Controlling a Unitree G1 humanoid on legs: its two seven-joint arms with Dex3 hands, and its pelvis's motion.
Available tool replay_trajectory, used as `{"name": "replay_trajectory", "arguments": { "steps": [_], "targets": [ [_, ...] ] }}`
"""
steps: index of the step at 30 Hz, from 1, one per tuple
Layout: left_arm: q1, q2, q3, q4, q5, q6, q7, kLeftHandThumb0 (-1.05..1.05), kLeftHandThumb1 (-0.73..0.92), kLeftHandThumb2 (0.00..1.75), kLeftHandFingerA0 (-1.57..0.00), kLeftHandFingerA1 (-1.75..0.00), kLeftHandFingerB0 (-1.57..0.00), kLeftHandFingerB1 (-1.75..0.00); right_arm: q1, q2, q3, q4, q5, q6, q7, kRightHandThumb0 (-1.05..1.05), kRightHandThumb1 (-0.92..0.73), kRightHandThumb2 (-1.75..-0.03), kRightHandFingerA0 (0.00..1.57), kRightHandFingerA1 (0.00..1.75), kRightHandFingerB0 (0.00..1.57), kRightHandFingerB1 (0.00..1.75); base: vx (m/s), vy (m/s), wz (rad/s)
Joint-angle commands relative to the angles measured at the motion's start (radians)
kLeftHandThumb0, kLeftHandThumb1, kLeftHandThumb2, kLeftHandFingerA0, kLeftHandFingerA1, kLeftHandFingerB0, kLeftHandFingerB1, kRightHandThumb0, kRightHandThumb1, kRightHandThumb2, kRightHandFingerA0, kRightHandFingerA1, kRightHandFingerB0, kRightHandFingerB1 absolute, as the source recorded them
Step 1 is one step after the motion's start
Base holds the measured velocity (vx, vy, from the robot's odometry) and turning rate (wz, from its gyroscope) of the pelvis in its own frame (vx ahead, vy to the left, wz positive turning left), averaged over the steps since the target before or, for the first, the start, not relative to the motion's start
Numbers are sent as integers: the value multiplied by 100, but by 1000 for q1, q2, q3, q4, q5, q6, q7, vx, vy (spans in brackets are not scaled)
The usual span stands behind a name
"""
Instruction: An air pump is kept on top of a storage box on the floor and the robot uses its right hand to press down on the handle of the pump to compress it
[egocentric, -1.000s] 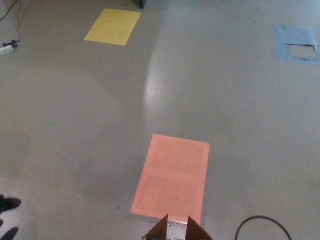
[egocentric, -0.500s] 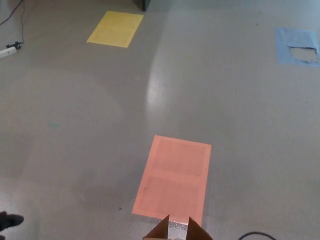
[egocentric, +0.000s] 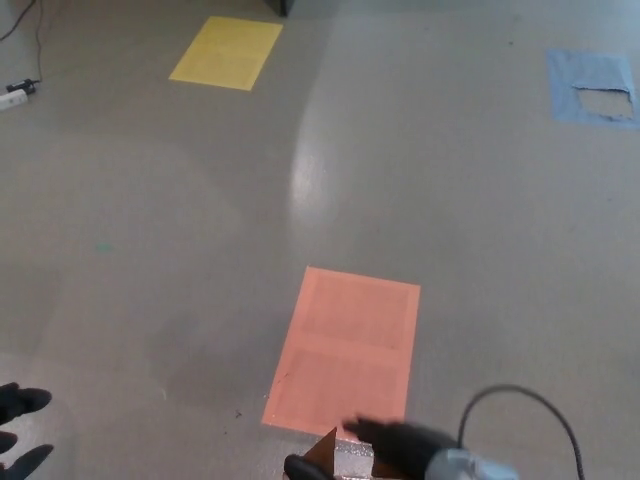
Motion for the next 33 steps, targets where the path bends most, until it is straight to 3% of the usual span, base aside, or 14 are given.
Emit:
{"name": "replay_trajectory", "arguments": {
  "steps": [1, 6, 10, 11, 12, 21, 22, 23, 24, 29, 30, 31, 32, 33],
  "targets": [
    [-8, 40, 16, 15, -3, 9, -11, -52, 82, 65, -28, -34, -20, -30, -25, -83, -47, -290, 24, -115, 70, -93, -72, -107, 7, 26, 6, 15, 0, 0, 0],
    [-35, 42, 24, 41, -12, 4, -19, -52, 82, 65, -27, -35, -20, -30, 25, -192, -144, -914, 109, -49, 240, -90, -74, -106, 6, 26, 5, 12, 0, 0, 0],
    [-52, 38, 25, 47, -13, 17, -18, -51, 82, 64, -28, -34, -20, -30, 47, -232, -217, -1160, 182, -26, 288, -86, -71, -100, 6, 20, 5, 11, 0, 0, 0],
    [-52, 36, 24, 49, -12, 20, -16, -27, 58, 108, -9, -50, -8, -49, 60, -246, -239, -1213, 191, -29, 286, -87, -71, -101, 7, 27, 6, 13, 0, 0, 0],
    [-50, 35, 23, 50, -11, 19, -14, -27, 59, 108, -9, -50, -8, -49, 75, -260, -269, -1215, 208, -49, 268, -85, -69, -100, 5, 26, 4, 13, 0, 0, 0],
    [-17, 41, 14, 44, -3, 5, -20, -27, 59, 108, -8, -50, -7, -49, 189, -366, -470, -998, 234, -54, 134, -73, -62, -97, 3, 41, 2, 27, 0, 0, 0],
    [-13, 41, 8, 42, 3, 5, -19, -51, 81, 65, -26, -34, -20, -30, 211, -371, -503, -939, 248, -58, 111, -73, -61, -95, 5, 43, 1, 29, 0, 0, 0],
    [-12, 41, 5, 42, 7, 4, -18, -51, 81, 65, -26, -34, -20, -30, 222, -370, -521, -911, 258, -67, 102, -73, -61, -95, 5, 43, 1, 29, 0, 0, 0],
    [-14, 39, -2, 43, 15, 9, -14, -51, 81, 64, -27, -33, -21, -30, 233, -373, -555, -793, 258, -95, 38, -36, -49, -104, 0, 47, 0, 48, 0, 0, 0],
    [-30, 20, -6, 62, 15, 15, -5, -50, 80, 64, -27, -34, -21, -30, 252, -347, -615, -524, 238, -139, -102, -35, -51, -105, 1, 47, 0, 47, 0, 0, 0],
    [-31, 18, -5, 65, 13, 15, -7, -50, 80, 64, -27, -34, -21, -30, 249, -341, -622, -498, 236, -141, -109, -35, -51, -105, 1, 47, 0, 47, 0, 0, 0],
    [-33, 17, -6, 66, 14, 17, -4, -50, 80, 64, -27, -33, -21, -30, 243, -331, -629, -445, 233, -157, -128, -59, -77, -63, 22, 33, 16, 29, 0, 0, 0],
    [-34, 16, -8, 68, 17, 20, 0, -50, 80, 64, -27, -33, -21, -30, 237, -319, -636, -380, 231, -174, -153, -59, -77, -63, 22, 33, 16, 29, 0, 0, 0],
    [-32, 16, -2, 66, 8, 17, -5, -27, 58, 108, -8, -50, -8, -49, 223, -309, -642, -304, 233, -166, -161, -56, -77, -63, 22, 33, 16, 29, 0, 0, 0]
  ]
}}
